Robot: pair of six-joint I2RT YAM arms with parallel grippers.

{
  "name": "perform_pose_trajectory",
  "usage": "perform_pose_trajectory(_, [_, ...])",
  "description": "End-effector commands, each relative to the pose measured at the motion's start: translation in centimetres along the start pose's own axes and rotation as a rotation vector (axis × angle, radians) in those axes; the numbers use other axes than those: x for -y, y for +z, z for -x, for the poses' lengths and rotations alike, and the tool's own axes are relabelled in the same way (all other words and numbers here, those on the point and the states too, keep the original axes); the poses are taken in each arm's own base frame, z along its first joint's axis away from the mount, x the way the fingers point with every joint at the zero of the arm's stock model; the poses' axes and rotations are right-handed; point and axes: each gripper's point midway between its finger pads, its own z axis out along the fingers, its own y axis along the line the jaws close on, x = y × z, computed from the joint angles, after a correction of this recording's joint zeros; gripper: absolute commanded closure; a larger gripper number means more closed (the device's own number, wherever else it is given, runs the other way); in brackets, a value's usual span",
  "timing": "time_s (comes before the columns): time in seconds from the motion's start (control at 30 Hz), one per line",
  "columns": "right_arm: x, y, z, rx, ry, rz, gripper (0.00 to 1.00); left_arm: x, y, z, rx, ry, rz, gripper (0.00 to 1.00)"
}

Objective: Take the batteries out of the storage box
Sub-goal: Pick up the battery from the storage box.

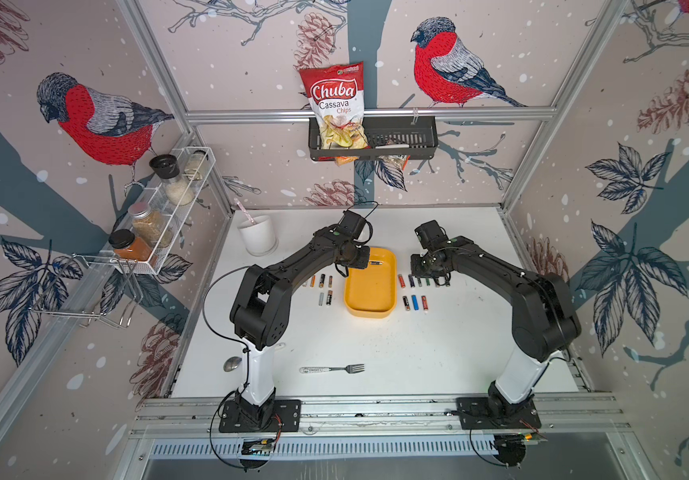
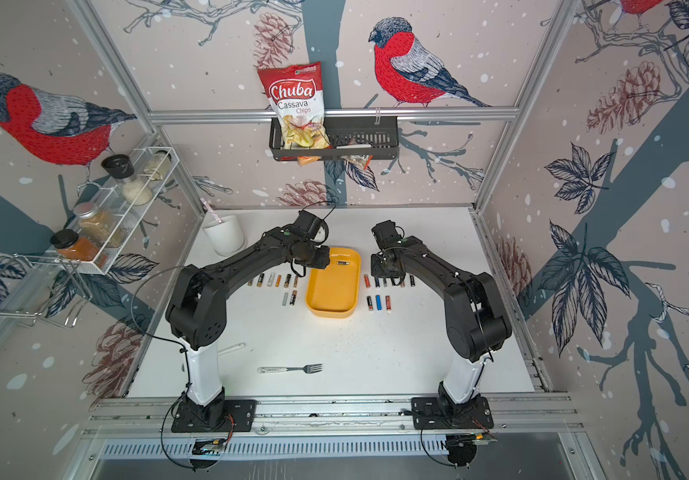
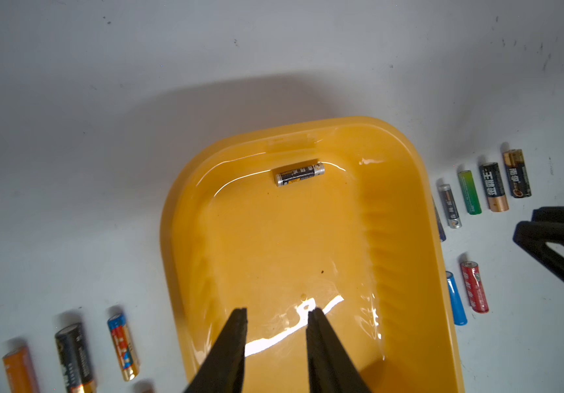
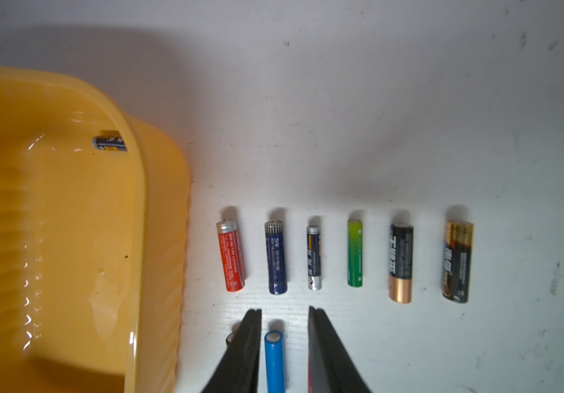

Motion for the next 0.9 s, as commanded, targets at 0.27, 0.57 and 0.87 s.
perform_pose_trajectory(0.27, [-0.3, -0.4, 2.7, 0.035, 0.035, 0.045, 0.69, 2.0, 3.9, 0.7, -0.026, 0.057, -0.044, 0.49])
perform_pose_trajectory(0.57, [1.6, -0.8, 2.3, 0.033, 0.059, 0.031, 0.69, 2.5, 6.5, 1.9, 0.029, 0.1, 0.018, 0.46])
perform_pose_trajectory(0.87, [2.1, -0.9, 2.3, 0.031, 0.065, 0.032, 0.69, 3.2, 7.5, 2.7, 0.093, 0.165, 0.003, 0.46])
